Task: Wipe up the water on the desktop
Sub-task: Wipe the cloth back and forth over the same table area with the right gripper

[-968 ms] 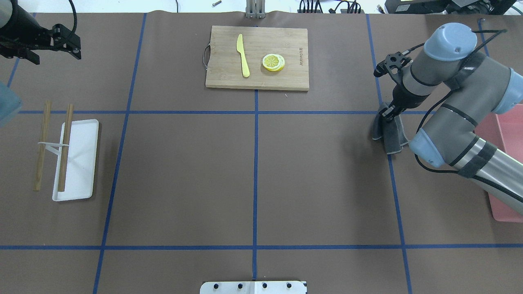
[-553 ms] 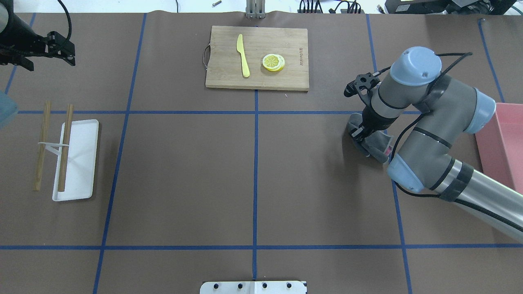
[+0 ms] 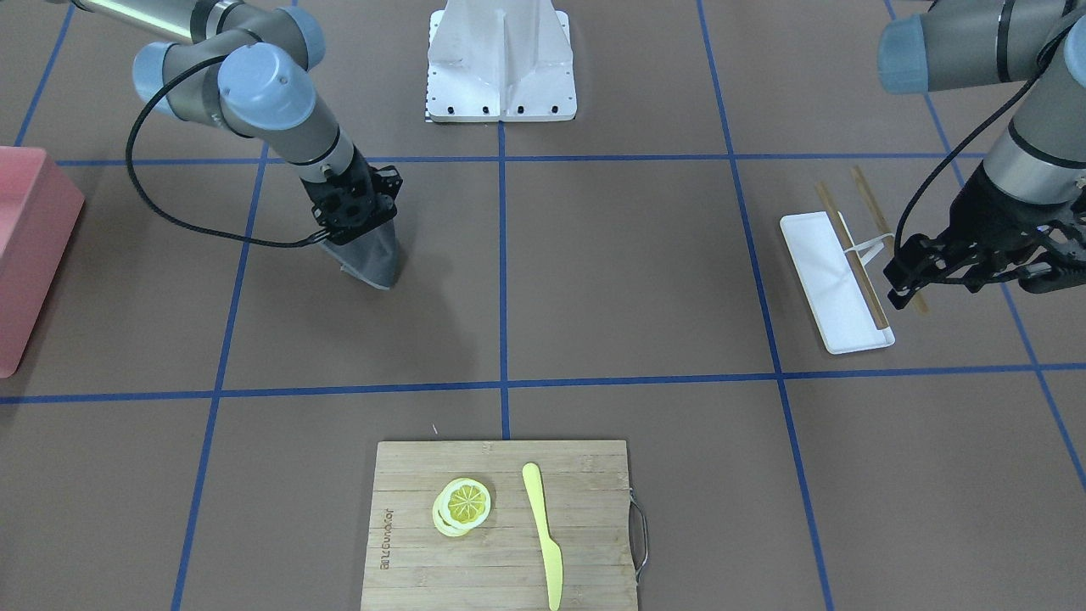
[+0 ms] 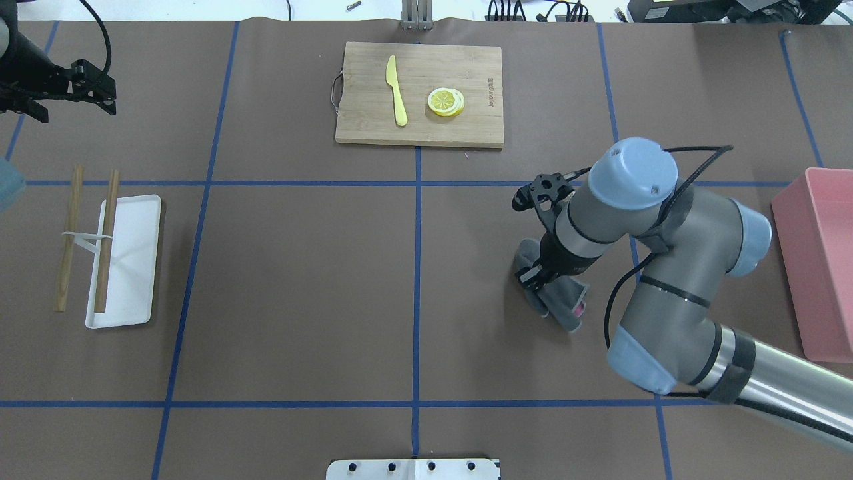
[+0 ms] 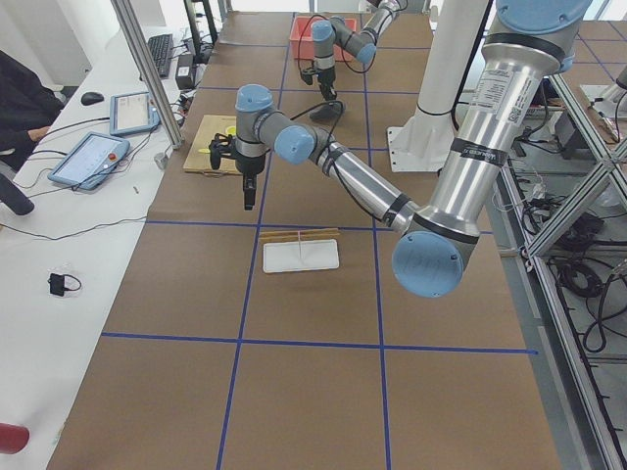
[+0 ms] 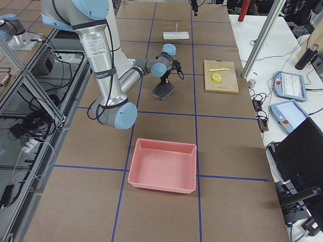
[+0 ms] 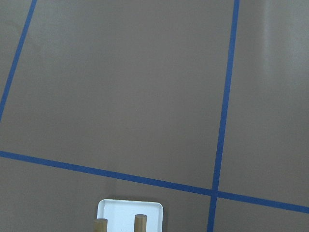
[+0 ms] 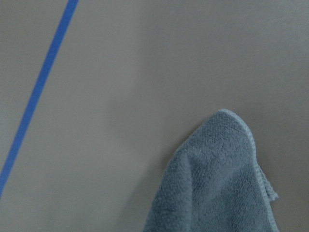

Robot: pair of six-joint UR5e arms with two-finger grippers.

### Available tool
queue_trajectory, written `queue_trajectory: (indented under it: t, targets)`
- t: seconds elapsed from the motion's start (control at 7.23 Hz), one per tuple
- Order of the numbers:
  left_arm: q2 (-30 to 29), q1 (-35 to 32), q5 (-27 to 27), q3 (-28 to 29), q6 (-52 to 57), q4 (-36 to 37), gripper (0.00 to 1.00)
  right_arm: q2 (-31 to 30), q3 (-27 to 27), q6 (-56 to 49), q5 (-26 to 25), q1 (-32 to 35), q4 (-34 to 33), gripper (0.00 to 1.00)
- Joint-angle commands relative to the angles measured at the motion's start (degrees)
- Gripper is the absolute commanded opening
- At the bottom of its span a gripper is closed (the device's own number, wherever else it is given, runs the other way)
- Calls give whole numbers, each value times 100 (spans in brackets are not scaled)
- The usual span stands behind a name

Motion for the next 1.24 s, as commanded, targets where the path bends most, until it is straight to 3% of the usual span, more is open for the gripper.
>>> queue_trajectory:
  t: [0.0,0.28,0.55,1.11]
  targets:
    - [-47,-4,1,-29,-14,7,98,-199,341,542,-230,-430,-4,0]
    - [-91,4,-8,-82,-85,16,98,-550,219,299,-127,32,-48,0]
    - [-161,13,-26,-82,-120,16,98,-945,114,-588,-117,596,-65,0]
    - [-196,5,-35,-82,-120,33,98,-1158,-457,-1940,261,1668,-83,0]
